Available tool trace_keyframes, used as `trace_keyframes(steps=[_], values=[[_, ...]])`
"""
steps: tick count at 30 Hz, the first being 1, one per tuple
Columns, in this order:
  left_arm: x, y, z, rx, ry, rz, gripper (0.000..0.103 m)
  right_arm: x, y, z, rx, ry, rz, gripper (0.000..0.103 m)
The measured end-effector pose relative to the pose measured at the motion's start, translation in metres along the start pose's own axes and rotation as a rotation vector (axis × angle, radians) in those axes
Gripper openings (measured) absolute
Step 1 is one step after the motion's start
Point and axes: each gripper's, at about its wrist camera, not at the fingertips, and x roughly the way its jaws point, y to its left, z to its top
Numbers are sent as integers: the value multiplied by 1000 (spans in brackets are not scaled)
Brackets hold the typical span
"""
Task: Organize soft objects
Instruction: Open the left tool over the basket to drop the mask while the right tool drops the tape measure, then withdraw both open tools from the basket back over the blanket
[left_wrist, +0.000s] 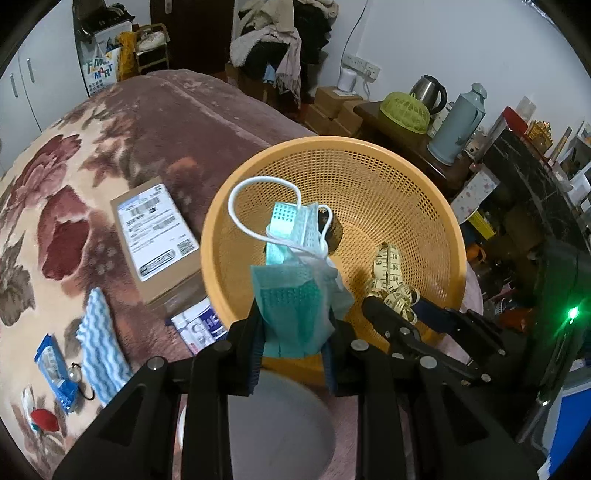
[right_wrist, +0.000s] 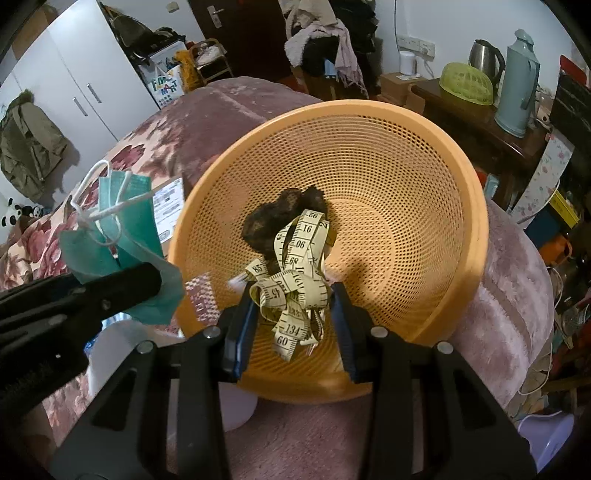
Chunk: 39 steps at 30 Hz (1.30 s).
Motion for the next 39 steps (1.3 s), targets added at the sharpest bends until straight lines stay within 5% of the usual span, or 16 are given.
trace_keyframes(steps=[12,22,25,27,39], values=[[36,-16,22,-4,66,-56,30,10,-27,16,31,-3,-39,40],[29,-5,24,-41,22,-60,81,11,-31,23,38,9,-38,44],[21,-3,25,-34,-7,-43,99,9,-28,23,35,7,-52,65],[16,-2,24,-26,-25,-36,99,6,-25,22,31,-2,-47,85],[-4,7,16,-17,-47,24,102,-5,-13,18,1,-22,-81,103]])
